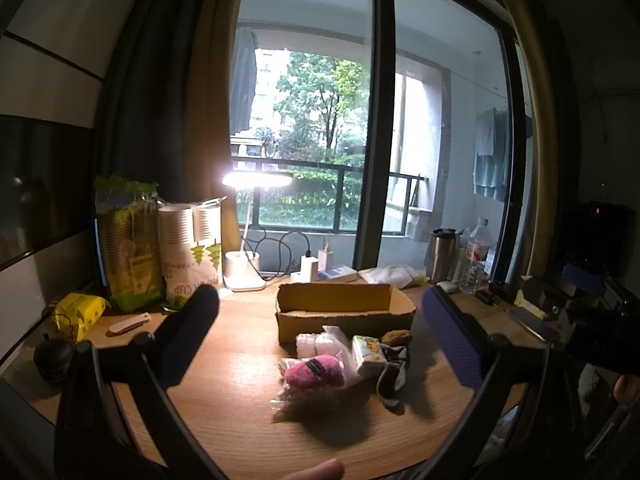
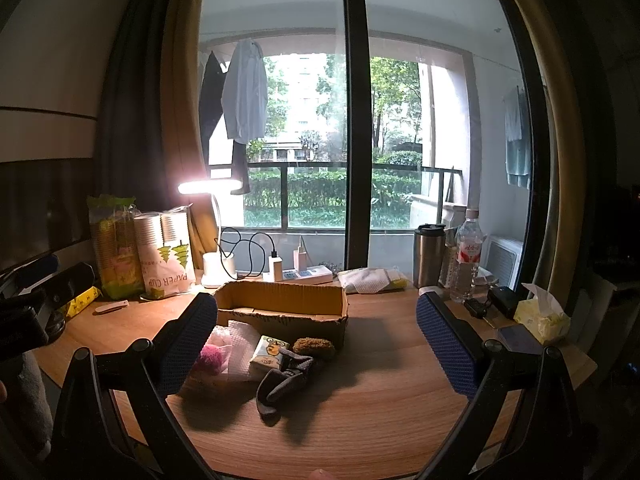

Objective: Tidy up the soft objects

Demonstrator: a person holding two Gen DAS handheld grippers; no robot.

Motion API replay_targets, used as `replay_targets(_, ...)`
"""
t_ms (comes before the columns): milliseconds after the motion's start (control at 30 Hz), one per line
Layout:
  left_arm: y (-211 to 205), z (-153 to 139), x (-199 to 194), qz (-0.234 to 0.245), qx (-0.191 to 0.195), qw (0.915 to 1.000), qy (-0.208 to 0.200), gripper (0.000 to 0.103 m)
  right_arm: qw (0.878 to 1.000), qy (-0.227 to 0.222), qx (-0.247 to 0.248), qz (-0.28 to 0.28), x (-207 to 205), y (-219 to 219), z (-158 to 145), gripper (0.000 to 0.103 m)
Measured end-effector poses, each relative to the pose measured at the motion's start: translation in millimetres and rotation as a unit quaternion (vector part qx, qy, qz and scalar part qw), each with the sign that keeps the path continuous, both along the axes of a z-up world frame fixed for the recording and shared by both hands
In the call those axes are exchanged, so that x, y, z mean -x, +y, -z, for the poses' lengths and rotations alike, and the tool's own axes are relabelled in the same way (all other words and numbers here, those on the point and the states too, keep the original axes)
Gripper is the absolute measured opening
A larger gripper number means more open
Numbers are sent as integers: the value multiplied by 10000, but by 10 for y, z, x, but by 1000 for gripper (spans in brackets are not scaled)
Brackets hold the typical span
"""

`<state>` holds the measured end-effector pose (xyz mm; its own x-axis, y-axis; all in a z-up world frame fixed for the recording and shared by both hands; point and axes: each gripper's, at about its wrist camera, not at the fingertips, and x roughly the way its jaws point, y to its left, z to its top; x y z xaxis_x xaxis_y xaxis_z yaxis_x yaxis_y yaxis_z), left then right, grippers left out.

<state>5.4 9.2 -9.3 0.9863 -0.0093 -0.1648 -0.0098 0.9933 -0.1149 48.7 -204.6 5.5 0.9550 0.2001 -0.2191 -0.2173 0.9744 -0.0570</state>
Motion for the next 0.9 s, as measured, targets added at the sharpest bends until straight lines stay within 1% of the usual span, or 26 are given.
replay_targets(733,-25,8,-30,0,-33,10000,23,102,10000,29,12,-3,-18,-5,-4,101)
replay_targets(900,-16,-12,-114,8,-21,9999,103,102,9999,107,35,14,-88,7,-17,101)
